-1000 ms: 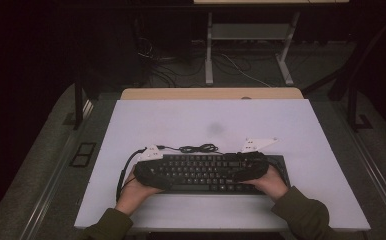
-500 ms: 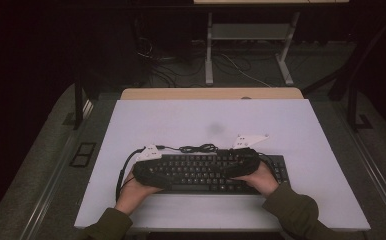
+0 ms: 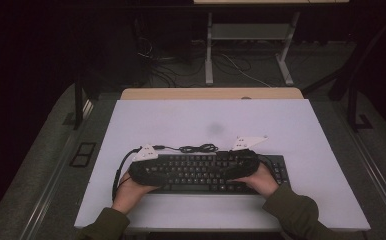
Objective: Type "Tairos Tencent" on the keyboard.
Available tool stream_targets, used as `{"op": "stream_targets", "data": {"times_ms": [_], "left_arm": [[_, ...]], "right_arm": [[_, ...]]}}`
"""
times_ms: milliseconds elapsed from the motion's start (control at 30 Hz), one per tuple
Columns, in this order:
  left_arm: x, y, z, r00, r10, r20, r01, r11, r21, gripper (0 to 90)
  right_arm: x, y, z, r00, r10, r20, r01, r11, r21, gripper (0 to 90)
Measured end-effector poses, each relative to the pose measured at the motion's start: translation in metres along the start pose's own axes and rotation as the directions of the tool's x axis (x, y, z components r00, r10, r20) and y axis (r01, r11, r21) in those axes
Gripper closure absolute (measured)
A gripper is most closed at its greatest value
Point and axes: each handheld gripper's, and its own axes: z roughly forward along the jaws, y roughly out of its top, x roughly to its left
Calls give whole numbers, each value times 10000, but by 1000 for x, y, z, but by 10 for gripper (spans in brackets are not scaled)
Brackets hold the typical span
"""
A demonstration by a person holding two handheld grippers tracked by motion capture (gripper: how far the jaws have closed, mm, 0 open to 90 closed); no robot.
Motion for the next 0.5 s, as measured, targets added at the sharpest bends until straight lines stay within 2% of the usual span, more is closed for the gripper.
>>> {"op": "stream_targets", "data": {"times_ms": [67,267,367,500], "left_arm": [[2,-1,-2,10000,82,-20,-81,9999,103,394],[9,-5,-8,10000,-45,38,44,9998,201,575],[12,-7,-11,9999,33,-99,-30,9994,344,661],[16,-8,-13,9999,-146,40,144,9990,429,799]], "right_arm": [[0,0,0,10000,28,4,-28,10000,14,312],[-1,0,0,10000,11,51,-11,10000,42,312],[-1,-1,0,10000,23,77,-24,10000,44,312],[-1,0,0,10000,6,78,-6,10000,52,312]]}}
